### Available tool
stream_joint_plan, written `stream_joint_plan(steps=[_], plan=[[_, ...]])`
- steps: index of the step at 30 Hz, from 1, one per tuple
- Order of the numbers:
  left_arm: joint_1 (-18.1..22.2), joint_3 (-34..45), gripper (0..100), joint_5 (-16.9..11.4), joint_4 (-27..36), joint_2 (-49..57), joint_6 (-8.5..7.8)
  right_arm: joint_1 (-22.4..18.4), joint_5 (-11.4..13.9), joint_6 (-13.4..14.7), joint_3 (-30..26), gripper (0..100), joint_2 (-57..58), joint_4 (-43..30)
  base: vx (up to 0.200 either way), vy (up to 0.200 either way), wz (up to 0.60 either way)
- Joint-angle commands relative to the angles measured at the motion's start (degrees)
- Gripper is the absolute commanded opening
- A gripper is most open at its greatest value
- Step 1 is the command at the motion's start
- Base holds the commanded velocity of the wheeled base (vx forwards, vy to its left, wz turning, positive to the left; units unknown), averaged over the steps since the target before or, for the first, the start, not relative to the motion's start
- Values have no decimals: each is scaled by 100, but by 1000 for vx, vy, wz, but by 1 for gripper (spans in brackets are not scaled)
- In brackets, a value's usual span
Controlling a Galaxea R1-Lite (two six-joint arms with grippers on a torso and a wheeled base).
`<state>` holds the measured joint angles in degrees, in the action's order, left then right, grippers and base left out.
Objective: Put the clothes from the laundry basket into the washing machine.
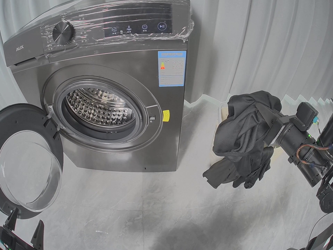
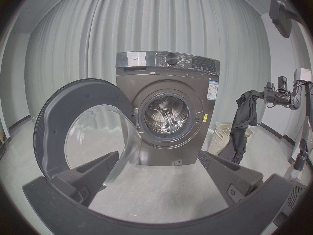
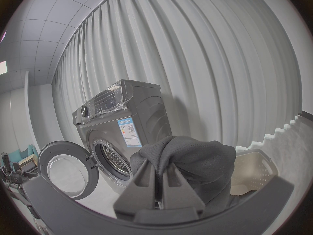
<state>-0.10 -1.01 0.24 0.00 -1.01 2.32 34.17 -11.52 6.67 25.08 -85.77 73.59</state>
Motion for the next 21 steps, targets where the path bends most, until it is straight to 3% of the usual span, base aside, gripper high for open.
stream_joint_plan(steps=[1,10,19,21], plan=[[1,101,100,2,0,92,-3,11,1,1,6,0,-10,6,0,200,0],[1,101,100,2,0,92,-3,20,1,1,6,0,-10,15,0,200,0],[1,101,100,-7,0,92,-12,28,9,1,-3,0,-10,41,0,0,0],[1,101,100,2,0,92,-12,28,18,1,-3,0,-10,41,-200,0,0]])
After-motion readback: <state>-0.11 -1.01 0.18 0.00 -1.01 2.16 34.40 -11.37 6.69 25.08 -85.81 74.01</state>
